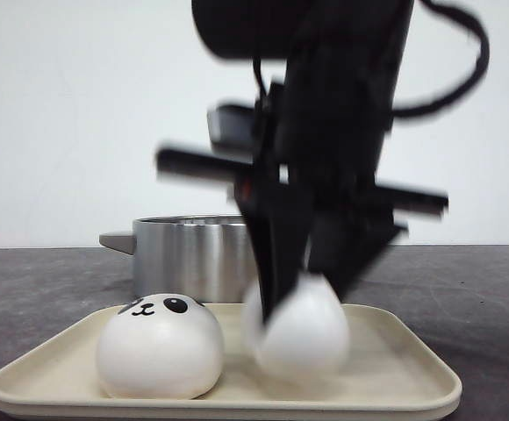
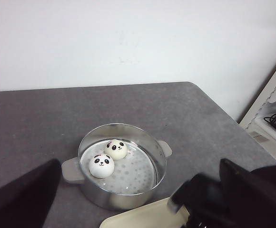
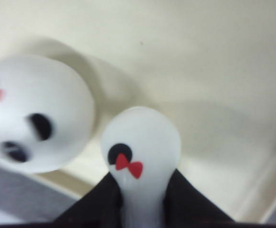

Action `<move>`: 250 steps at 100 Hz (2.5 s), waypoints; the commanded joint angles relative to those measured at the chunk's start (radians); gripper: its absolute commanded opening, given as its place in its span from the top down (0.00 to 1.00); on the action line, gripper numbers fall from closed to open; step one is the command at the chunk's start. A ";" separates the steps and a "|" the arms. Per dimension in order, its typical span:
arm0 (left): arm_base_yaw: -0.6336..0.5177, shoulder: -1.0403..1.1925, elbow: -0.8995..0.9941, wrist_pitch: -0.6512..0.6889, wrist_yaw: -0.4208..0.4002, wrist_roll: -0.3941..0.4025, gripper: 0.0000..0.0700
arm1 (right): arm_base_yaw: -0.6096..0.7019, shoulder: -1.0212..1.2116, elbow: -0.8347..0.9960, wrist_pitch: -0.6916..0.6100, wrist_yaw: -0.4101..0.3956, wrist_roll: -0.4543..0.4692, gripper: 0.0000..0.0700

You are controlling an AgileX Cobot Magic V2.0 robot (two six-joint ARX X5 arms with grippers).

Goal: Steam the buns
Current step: 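Carry the bun with the right gripper into the pot and release, then reach the left gripper to the last bun on the tray and grasp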

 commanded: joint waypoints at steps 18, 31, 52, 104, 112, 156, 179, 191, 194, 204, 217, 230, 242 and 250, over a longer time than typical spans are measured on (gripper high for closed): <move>-0.005 0.013 0.017 0.032 -0.004 0.006 0.00 | -0.003 -0.132 0.275 0.003 0.151 -0.131 0.99; -0.005 0.020 0.017 0.061 -0.004 0.006 0.00 | -0.076 -0.118 0.401 -0.002 0.187 -0.227 0.99; -0.005 0.033 0.017 0.077 -0.004 0.008 0.00 | -0.229 -0.031 0.451 0.012 0.146 -0.309 0.99; -0.005 0.085 0.017 0.075 -0.007 0.015 0.00 | -0.362 0.350 0.451 0.026 0.043 -0.377 0.99; -0.005 0.092 0.017 0.074 -0.010 0.020 0.00 | -0.362 0.372 0.451 0.026 0.043 -0.377 0.96; -0.005 0.115 0.017 0.074 -0.025 0.036 0.00 | -0.372 0.384 0.452 0.043 0.035 -0.380 0.09; -0.005 0.122 0.016 0.062 -0.025 0.037 0.00 | -0.382 0.383 0.463 0.023 0.036 -0.380 0.06; -0.005 0.131 0.010 0.050 -0.025 0.040 0.00 | -0.385 0.374 0.514 -0.046 0.036 -0.380 0.55; -0.005 0.136 0.009 0.040 -0.025 0.041 0.00 | -0.384 0.369 0.534 -0.070 0.035 -0.382 0.78; -0.005 0.166 0.002 -0.003 -0.020 0.040 0.00 | -0.373 0.319 0.591 -0.127 0.035 -0.396 0.98; -0.005 0.213 -0.035 -0.051 0.029 0.039 0.00 | -0.324 0.182 0.626 -0.117 0.037 -0.401 0.98; -0.007 0.245 -0.127 -0.031 0.115 0.028 0.00 | -0.256 0.002 0.628 -0.063 0.064 -0.401 0.98; -0.025 0.271 -0.245 -0.002 0.162 0.023 0.00 | -0.188 -0.154 0.628 -0.054 0.138 -0.401 0.98; -0.041 0.283 -0.334 0.033 0.171 0.003 0.00 | -0.150 -0.240 0.628 -0.058 0.190 -0.402 0.98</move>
